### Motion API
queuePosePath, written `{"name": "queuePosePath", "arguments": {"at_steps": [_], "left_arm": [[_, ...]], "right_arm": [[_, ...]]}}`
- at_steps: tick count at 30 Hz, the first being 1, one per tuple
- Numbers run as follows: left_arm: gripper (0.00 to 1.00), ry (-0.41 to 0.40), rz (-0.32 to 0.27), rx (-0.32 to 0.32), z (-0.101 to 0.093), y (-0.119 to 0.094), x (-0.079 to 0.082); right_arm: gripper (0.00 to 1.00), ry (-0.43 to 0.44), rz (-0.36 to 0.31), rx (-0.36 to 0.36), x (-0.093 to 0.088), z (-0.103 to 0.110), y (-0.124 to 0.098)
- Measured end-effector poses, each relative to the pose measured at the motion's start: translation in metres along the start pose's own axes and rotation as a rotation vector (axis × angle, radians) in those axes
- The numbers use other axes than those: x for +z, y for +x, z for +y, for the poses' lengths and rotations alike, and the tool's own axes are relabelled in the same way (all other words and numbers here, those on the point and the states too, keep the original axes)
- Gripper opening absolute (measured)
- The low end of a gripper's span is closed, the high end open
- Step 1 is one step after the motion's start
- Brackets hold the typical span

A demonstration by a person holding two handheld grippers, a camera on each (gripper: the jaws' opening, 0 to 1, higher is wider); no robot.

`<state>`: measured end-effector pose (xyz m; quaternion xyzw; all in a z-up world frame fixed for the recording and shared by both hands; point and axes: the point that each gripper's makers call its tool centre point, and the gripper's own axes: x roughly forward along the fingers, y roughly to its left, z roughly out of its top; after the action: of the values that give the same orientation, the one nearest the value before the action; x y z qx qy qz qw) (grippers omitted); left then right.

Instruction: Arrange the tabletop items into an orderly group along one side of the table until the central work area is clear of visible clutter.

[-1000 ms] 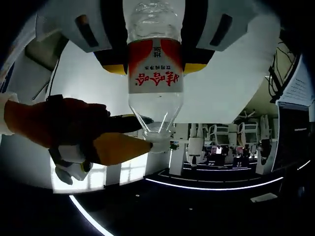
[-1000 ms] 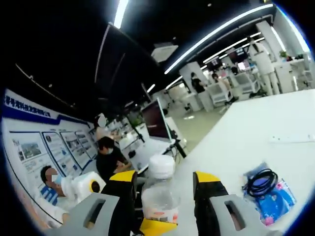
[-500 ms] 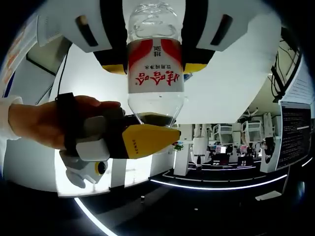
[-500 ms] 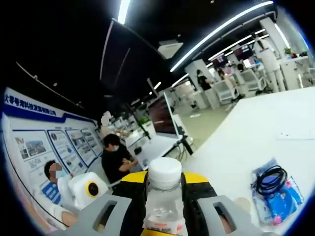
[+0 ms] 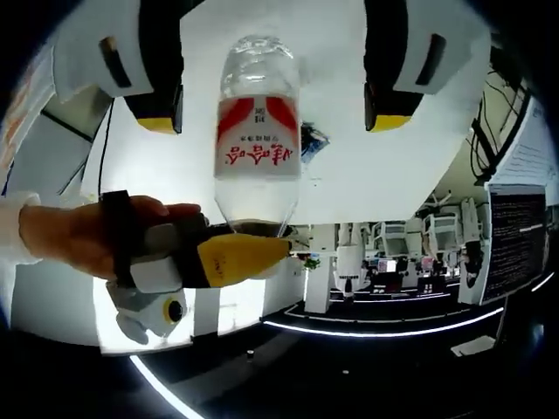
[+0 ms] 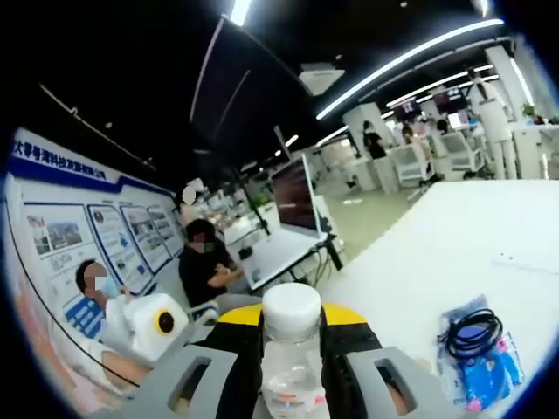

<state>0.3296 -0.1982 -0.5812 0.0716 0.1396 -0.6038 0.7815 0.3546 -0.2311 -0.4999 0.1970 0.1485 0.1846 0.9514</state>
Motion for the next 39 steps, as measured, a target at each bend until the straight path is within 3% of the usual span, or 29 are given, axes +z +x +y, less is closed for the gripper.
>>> {"name": "queuePosePath", "arguments": {"at_steps": [3, 6, 13, 15, 18, 19, 21, 25, 32, 39], "left_arm": [[0.83, 0.042, 0.005, 0.022, 0.004, -0.010, -0.013], [0.89, 0.071, 0.016, 0.021, 0.003, -0.018, -0.029], [0.95, 0.039, 0.026, 0.027, 0.004, -0.023, -0.052], [0.95, 0.046, 0.032, 0.047, 0.006, -0.023, -0.058], [0.91, 0.121, 0.040, 0.116, 0.014, -0.025, -0.066], [0.89, 0.155, 0.049, 0.120, 0.014, -0.024, -0.065], [0.86, 0.182, 0.005, 0.120, 0.012, -0.024, -0.058], [0.84, 0.113, 0.042, 0.093, 0.010, -0.023, -0.067], [0.83, 0.118, 0.049, 0.103, 0.013, -0.021, -0.070], [0.78, 0.133, 0.108, 0.094, 0.011, -0.020, -0.081]], "right_arm": [[0.21, -0.010, 0.002, 0.002, 0.003, -0.006, 0.001], [0.21, -0.019, 0.009, -0.003, 0.005, -0.013, 0.001], [0.22, -0.069, 0.015, 0.006, 0.017, -0.023, 0.005], [0.22, -0.098, 0.021, 0.017, 0.019, -0.025, 0.008], [0.22, -0.109, 0.017, 0.023, 0.024, -0.032, 0.013], [0.22, -0.112, 0.019, 0.024, 0.025, -0.034, 0.015], [0.22, -0.129, 0.031, 0.027, 0.026, -0.036, 0.019], [0.22, -0.160, 0.043, 0.034, 0.029, -0.041, 0.027], [0.22, -0.189, 0.061, 0.054, 0.031, -0.059, 0.047], [0.22, -0.222, 0.105, 0.060, 0.025, -0.074, 0.065]]}}
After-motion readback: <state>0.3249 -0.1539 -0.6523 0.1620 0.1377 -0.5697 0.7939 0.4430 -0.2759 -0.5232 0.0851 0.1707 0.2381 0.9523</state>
